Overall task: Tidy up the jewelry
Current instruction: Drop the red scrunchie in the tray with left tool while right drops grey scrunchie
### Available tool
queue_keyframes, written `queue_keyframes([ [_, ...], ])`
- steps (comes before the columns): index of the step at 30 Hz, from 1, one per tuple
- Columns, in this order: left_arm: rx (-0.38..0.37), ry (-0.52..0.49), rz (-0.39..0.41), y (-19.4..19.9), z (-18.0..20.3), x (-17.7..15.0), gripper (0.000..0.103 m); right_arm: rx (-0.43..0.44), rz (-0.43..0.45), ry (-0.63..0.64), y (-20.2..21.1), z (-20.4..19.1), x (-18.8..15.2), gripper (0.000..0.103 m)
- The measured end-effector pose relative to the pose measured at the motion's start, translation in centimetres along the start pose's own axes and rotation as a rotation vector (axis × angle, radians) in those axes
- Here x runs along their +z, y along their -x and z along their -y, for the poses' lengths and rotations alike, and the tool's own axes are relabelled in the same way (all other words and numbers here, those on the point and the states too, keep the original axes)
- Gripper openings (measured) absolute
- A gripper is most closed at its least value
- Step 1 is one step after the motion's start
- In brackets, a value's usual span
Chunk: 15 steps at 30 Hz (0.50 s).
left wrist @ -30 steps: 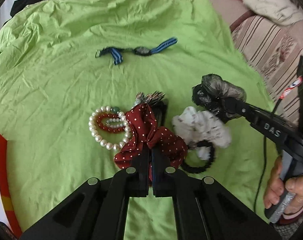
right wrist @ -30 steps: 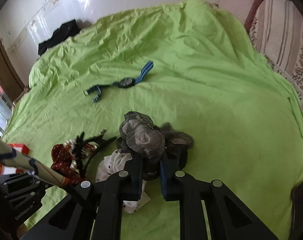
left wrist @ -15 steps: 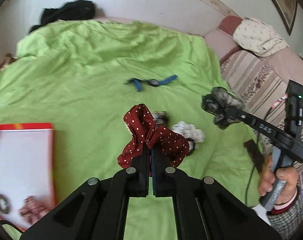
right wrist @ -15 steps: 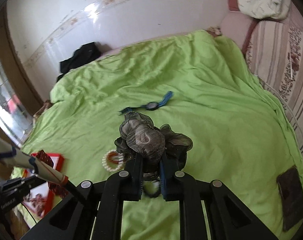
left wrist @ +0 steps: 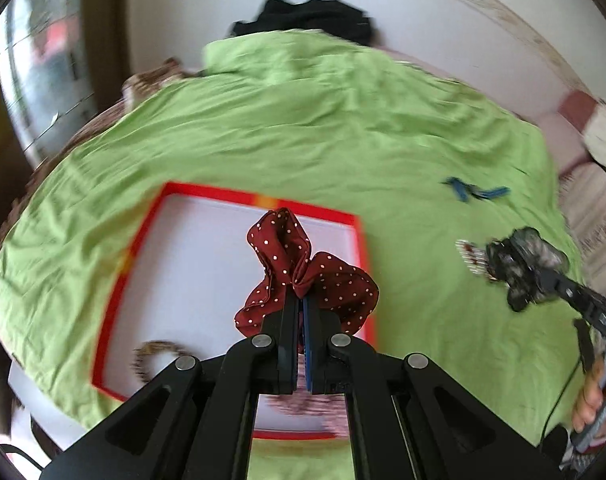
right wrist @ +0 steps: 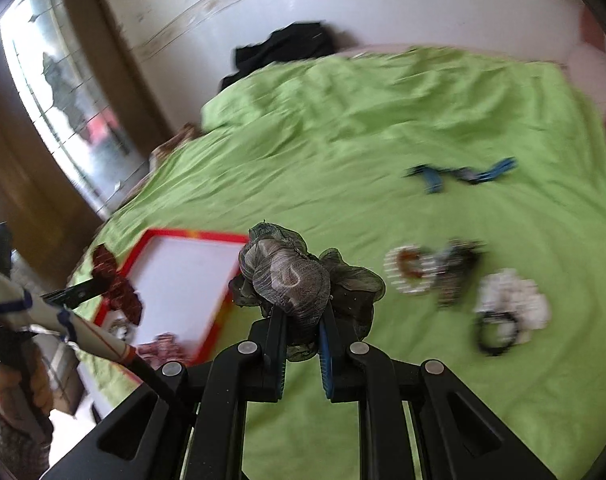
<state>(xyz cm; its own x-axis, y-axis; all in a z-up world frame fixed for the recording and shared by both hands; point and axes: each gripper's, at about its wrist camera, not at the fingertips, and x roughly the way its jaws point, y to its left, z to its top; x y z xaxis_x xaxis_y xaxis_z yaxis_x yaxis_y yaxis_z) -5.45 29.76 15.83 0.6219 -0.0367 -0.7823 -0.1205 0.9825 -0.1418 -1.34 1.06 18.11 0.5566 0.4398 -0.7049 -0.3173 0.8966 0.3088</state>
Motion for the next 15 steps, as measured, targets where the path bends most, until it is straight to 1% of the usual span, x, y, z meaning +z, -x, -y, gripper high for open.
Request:
queue_keyframes([
  [4,0.058,0.05,-0.027,-2.0,-4.3,0.9,0.002,0.117,-0.064,-0.018,-3.5,-3.4,0.4,0.015],
  [5,0.067,0.06,-0.035,-2.7,-5.1,1.3,0.002,0.159,-0.087,-0.036,-4.8,-4.3,0.5,0.015],
  [8,0.087,0.08,-0.058,-4.9,-6.9,2.7,0.002,0.232,-0.14,-0.069,-8.1,-6.4,1.0,0.015],
  [11,0.109,0.097,-0.083,-7.5,-8.4,4.2,0.002,0.252,-0.181,-0.073,-11.6,-8.1,1.6,0.015],
  [15,0.13,0.104,-0.108,-10.1,-10.0,5.4,0.002,0.271,-0.24,-0.118,-15.9,-9.0,2.2,0.015],
])
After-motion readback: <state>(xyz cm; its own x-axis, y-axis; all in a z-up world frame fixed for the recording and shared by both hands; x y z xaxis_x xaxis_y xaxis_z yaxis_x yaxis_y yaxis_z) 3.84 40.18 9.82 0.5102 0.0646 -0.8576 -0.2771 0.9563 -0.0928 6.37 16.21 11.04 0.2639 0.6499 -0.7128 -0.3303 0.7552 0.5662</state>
